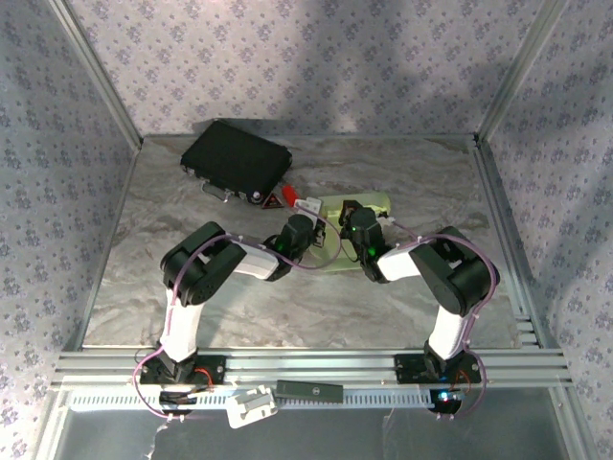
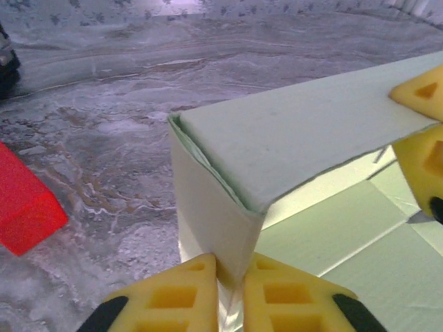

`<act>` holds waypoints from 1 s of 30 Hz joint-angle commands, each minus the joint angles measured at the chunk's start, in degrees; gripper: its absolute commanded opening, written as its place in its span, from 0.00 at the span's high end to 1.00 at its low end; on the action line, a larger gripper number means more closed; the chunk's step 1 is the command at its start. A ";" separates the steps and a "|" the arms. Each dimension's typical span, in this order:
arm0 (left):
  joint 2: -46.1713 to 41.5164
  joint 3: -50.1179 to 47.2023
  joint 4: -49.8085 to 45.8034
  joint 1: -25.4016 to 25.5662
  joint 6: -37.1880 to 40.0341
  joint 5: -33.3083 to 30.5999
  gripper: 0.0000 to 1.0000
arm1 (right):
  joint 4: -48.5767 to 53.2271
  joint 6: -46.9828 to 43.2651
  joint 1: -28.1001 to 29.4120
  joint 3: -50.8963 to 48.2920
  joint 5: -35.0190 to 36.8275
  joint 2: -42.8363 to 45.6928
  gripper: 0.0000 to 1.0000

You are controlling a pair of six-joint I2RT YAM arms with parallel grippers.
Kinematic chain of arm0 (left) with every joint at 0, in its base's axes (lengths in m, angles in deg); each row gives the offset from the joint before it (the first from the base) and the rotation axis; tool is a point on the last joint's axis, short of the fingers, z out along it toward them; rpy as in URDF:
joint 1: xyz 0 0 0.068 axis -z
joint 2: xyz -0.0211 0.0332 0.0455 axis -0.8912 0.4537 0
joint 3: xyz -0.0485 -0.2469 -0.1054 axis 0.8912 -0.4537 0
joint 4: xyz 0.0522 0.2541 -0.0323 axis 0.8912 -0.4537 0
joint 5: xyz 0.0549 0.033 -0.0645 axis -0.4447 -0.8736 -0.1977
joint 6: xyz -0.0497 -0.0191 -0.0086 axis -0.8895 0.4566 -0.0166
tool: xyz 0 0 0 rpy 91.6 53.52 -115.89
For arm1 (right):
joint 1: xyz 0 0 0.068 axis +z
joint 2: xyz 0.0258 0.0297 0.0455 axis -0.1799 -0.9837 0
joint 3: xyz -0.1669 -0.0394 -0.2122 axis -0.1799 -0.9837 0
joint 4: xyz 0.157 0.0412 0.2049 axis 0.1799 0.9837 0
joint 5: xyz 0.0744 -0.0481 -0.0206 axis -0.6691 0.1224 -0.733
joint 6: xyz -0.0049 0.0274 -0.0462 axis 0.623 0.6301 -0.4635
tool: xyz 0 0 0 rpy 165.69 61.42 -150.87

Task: Fold the paper box

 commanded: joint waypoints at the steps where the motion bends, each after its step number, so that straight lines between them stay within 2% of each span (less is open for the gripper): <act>1: 0.76 3.76 3.51 1.14 1.05 -1.95 0.90 | 4.45 2.33 1.44 -0.99 -3.30 -2.03 1.00; 14: 2.99 6.95 2.59 1.88 1.62 -3.18 1.00 | 3.98 2.49 1.35 -0.26 -4.00 -2.83 1.00; 17: 3.02 7.43 1.99 2.40 1.21 -5.26 1.00 | 4.61 2.14 1.37 0.27 -4.59 -2.84 1.00; 18: 2.93 7.66 1.40 2.78 1.03 -7.71 1.00 | 5.16 1.86 1.31 0.49 -4.74 -2.65 1.00; 19: 2.63 7.98 0.53 3.19 1.07 -10.11 1.00 | 5.74 1.11 1.18 0.56 -5.13 -2.13 0.94; 22: 0.67 9.77 -7.44 3.60 -0.52 -14.08 1.00 | 10.71 -1.67 0.79 -0.10 -5.49 2.10 0.61; 24: -1.31 9.76 -10.93 3.43 -1.31 -15.93 1.00 | 15.24 -4.42 0.40 -1.11 -4.88 7.13 0.49; 26: -3.47 10.09 -15.29 3.21 -2.75 -16.12 1.00 | 20.43 -8.21 -0.56 -1.50 -5.51 12.59 0.44; 30: -7.77 13.96 -32.02 2.49 -7.13 -18.73 1.00 | 33.93 -17.25 -2.49 -0.19 -8.05 24.60 0.35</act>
